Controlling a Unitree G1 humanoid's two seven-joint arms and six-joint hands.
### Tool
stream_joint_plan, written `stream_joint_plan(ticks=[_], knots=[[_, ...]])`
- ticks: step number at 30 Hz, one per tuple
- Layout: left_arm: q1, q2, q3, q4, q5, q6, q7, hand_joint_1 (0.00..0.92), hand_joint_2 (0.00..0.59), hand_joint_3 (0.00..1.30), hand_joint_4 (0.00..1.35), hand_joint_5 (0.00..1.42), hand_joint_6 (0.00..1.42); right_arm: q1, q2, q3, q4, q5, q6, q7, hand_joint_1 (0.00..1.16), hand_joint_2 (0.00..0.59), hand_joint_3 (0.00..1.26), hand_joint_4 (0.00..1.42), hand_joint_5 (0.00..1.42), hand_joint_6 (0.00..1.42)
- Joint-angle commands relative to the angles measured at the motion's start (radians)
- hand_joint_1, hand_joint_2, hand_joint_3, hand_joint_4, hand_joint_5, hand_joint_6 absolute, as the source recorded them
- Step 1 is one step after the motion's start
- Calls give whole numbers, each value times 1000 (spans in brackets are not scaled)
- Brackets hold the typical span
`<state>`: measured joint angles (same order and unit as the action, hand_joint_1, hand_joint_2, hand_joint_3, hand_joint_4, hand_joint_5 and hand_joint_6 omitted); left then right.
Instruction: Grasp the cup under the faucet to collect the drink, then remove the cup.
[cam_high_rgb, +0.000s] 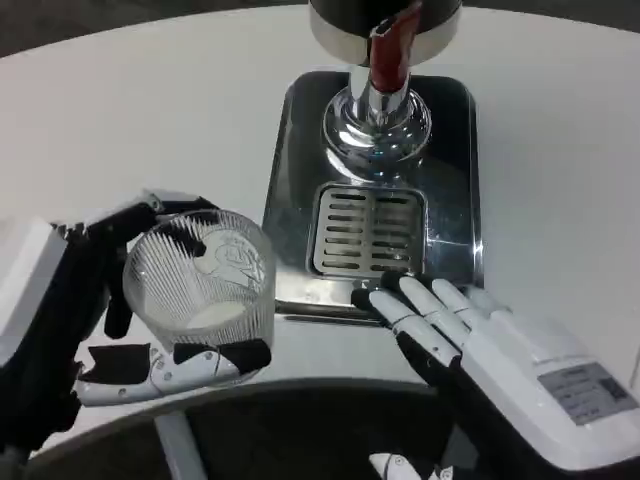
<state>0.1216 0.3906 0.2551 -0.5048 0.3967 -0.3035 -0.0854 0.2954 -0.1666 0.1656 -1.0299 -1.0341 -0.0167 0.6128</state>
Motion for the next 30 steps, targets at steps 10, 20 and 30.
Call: stream_joint_plan(ticks=[10,20,30], knots=[[-70,-15,-46,38,24,10,21,585,0,997,1123,1255,1424,33,39,-70,-17,29,-83,15,383,461,74,0,0,14],[-201,-14,-80,181,88,45,58,585,0,997,1123,1255,1424,56,74,-88,-17,37,-141,22,382,461,78,0,0,15],[-358,-6,-128,345,148,75,107,585,0,993,1112,1255,1424,76,105,-113,-17,52,-188,26,382,461,83,0,0,15]])
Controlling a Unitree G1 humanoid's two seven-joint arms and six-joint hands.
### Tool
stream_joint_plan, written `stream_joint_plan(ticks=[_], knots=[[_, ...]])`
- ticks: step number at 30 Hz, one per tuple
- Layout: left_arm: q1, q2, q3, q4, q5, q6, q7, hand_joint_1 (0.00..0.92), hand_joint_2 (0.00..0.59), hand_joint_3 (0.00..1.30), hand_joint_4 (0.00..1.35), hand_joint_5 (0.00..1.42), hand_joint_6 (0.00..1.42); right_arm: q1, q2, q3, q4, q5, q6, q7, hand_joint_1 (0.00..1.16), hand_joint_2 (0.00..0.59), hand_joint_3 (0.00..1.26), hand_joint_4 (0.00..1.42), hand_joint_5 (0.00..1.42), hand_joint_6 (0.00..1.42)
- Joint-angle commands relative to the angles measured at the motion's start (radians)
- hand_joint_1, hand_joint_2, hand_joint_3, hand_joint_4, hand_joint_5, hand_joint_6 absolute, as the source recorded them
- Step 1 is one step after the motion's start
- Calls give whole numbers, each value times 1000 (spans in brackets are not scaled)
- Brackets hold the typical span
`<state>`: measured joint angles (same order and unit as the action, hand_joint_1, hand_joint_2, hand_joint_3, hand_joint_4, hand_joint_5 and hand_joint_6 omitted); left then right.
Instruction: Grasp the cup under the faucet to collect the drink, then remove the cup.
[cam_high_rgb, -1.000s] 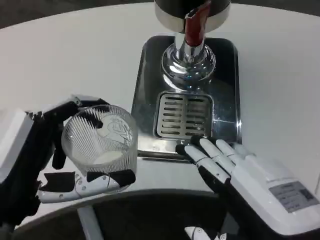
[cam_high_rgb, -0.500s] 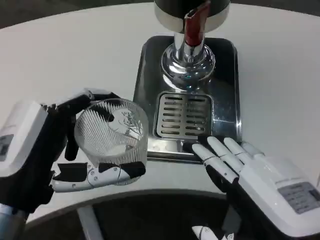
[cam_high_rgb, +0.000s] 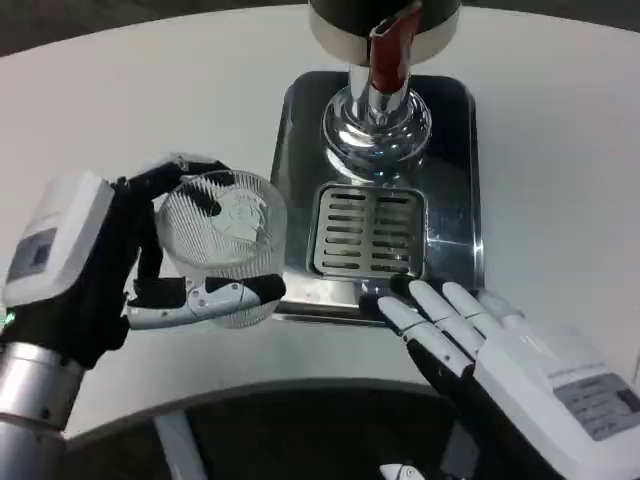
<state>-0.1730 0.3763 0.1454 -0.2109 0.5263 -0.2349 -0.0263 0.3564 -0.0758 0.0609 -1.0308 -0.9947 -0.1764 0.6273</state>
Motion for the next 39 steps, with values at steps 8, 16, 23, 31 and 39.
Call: stream_joint_plan(ticks=[8,16,23,31,39], knots=[[-205,-6,-81,194,50,19,111,585,0,989,1111,1255,1424,9,36,-29,-16,23,-51,27,382,461,83,0,0,15],[-331,-29,-170,335,84,23,168,585,0,988,1111,1255,1424,2,43,-84,-16,62,-77,43,382,461,83,0,0,15],[-422,-46,-243,465,111,20,220,585,0,987,1111,1255,1424,17,53,-140,-16,107,-108,53,382,461,90,0,0,15],[-494,-56,-312,581,133,12,281,585,0,985,1111,1255,1424,27,71,-212,-16,165,-158,65,382,461,92,0,0,15],[-546,-77,-369,646,135,11,319,585,0,982,1111,1246,1424,32,75,-265,-16,213,-183,84,382,461,92,0,0,15]])
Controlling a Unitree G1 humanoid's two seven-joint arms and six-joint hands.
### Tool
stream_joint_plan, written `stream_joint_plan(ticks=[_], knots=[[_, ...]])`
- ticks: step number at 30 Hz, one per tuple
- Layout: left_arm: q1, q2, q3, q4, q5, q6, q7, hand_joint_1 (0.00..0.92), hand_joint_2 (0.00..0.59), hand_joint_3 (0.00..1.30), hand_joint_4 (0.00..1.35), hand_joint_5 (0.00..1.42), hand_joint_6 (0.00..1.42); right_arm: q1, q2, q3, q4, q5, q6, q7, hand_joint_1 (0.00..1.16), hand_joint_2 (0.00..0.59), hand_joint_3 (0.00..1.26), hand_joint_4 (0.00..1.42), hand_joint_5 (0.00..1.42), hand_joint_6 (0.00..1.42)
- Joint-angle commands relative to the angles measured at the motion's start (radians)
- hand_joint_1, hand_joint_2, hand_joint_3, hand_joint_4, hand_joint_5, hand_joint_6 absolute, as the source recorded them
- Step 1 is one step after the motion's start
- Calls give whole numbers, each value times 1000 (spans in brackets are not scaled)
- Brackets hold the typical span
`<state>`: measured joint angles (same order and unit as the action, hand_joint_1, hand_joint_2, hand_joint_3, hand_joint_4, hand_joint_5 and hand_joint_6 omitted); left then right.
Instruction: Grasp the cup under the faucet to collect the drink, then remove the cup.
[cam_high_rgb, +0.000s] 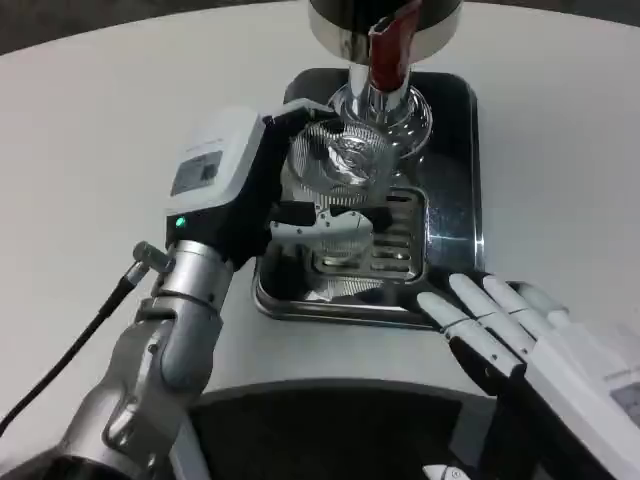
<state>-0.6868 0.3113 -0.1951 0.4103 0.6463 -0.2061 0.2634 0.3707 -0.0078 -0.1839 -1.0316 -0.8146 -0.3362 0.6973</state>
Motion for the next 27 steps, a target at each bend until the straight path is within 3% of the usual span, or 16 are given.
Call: stream_joint_plan(ticks=[1,11,21,27], knots=[[-37,-13,-35,30,15,-18,33,585,0,982,1102,1243,1424,20,7,-27,-16,39,-26,15,382,461,92,0,0,15],[-52,-23,-83,37,29,-12,37,585,0,932,1035,1193,1424,48,7,-81,-16,86,-54,12,382,461,93,0,0,15],[-31,-2,-75,0,43,17,31,565,0,883,952,1121,1424,51,13,-89,-16,102,-65,17,382,461,93,0,0,15],[-22,16,-75,-26,52,49,20,459,9,755,656,905,1340,47,20,-76,-16,101,-60,23,382,461,99,0,0,16]])
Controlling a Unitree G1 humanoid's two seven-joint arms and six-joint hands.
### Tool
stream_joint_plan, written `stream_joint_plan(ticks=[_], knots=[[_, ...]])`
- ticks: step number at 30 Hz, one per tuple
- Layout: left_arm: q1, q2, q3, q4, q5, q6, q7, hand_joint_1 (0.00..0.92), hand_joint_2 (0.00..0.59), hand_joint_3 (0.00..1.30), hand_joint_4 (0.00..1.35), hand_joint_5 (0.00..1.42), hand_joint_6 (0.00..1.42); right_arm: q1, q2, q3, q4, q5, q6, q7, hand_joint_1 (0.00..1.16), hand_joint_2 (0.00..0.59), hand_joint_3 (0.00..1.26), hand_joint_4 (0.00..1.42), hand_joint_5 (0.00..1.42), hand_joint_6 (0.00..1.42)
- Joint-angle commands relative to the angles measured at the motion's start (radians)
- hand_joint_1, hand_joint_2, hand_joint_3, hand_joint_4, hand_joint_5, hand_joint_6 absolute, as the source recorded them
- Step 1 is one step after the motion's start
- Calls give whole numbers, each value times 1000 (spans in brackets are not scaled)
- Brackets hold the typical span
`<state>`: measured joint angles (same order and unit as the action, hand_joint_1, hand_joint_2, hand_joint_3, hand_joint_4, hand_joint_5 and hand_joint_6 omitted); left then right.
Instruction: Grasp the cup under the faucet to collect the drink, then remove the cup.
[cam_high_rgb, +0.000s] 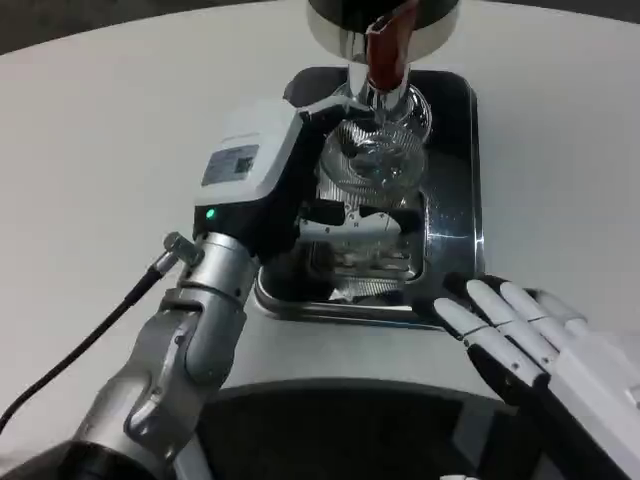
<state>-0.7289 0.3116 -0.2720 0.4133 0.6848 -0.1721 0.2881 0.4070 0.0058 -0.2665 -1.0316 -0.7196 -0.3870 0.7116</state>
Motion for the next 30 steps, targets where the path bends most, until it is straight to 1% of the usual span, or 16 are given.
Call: stream_joint_plan(ticks=[1,4,5,7,8,10,16,23,24,26,27,30], knots=[[22,17,1,-33,14,19,-3,430,22,733,620,876,1320,10,8,9,-16,5,-7,9,382,461,101,0,0,17],[24,28,-3,-37,14,26,-17,330,53,645,460,725,1218,4,11,17,-16,0,-7,10,382,461,103,0,0,17],[23,29,-3,-36,10,26,-22,308,58,630,432,706,1215,1,11,19,-16,-1,-6,11,382,461,105,0,0,17],[22,32,-2,-34,7,27,-26,281,60,593,380,652,1183,-3,11,21,-16,-4,-3,13,382,461,108,0,0,17],[19,35,-3,-31,4,28,-35,267,56,522,322,595,1111,-8,11,22,-16,-5,1,15,382,461,110,0,0,17],[15,38,-5,-27,6,31,-44,246,54,447,264,524,1034,-14,10,24,-16,-7,6,17,382,461,112,0,0,17],[0,44,-8,-18,7,28,-65,234,61,347,184,439,936,-26,7,31,-16,-10,21,21,382,461,114,0,0,27],[-4,50,-14,-15,15,28,-72,224,65,304,138,384,843,-27,4,44,-16,-16,38,27,392,453,124,0,0,32],[-5,51,-16,-14,14,28,-75,219,58,247,84,313,713,-27,4,45,-16,-16,40,27,393,453,125,0,0,32],[-12,55,-19,-5,7,29,-96,199,51,158,9,221,561,-28,2,46,-16,-17,43,27,394,453,125,0,0,32],[-15,56,-20,-1,2,27,-106,188,52,114,2,187,503,-30,1,47,-16,-17,45,27,395,453,125,0,0,32],[-24,60,-21,6,-7,17,-128,173,54,62,0,139,444,-34,-1,51,-16,-19,48,28,397,453,126,0,0,32]])
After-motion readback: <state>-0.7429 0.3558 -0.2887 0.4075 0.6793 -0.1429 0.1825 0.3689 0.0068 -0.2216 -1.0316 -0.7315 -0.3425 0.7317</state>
